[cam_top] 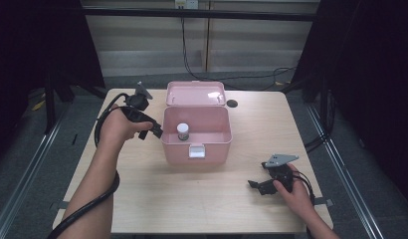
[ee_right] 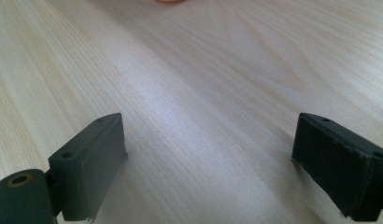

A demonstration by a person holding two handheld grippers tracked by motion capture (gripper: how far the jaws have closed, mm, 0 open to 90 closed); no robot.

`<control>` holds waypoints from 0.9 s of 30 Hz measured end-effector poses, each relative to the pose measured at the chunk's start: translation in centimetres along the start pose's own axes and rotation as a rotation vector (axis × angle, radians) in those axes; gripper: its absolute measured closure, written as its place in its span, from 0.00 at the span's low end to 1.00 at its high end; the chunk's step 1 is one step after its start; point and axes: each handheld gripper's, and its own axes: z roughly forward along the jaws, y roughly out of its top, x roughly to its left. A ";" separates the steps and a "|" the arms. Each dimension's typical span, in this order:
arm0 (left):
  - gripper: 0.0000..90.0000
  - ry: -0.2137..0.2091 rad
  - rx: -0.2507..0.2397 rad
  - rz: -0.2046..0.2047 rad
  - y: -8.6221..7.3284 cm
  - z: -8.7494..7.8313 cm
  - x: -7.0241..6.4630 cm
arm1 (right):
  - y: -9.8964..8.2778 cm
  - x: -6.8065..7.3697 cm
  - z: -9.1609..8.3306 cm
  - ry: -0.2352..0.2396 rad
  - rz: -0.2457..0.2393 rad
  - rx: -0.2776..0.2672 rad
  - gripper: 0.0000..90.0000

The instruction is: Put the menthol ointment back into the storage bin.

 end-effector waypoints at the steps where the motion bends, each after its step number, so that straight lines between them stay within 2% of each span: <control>1: 0.24 -0.002 -0.004 -0.002 -0.3 0.0 0.1 | 0.0 0.0 0.0 -0.001 0.001 -0.001 0.10; 3: 0.24 -0.007 -0.019 0.011 -1.0 0.0 0.4 | 0.0 0.0 0.0 -0.002 0.001 -0.001 0.10; 12: 0.24 -0.018 -0.023 0.024 -3.1 0.7 1.2 | 0.0 0.0 0.0 -0.001 0.001 -0.002 0.10; 15: 0.24 -0.030 -0.034 0.048 -4.1 1.3 1.1 | 0.0 0.0 0.0 -0.002 0.002 -0.001 0.10; 22: 0.24 -0.042 -0.056 0.066 -5.4 2.3 1.4 | 0.0 0.0 0.0 -0.002 0.005 0.001 0.10; 24: 0.24 -0.049 -0.068 0.089 -5.8 2.6 1.4 | 0.0 0.0 0.0 -0.001 0.003 0.001 0.10; 26: 0.24 -0.055 -0.069 0.088 -6.3 3.1 1.3 | 0.0 0.0 0.0 -0.001 0.002 0.001 0.10; 27: 0.24 -0.052 -0.068 0.100 -6.7 3.7 1.3 | 0.0 0.0 0.0 -0.001 0.002 0.000 0.10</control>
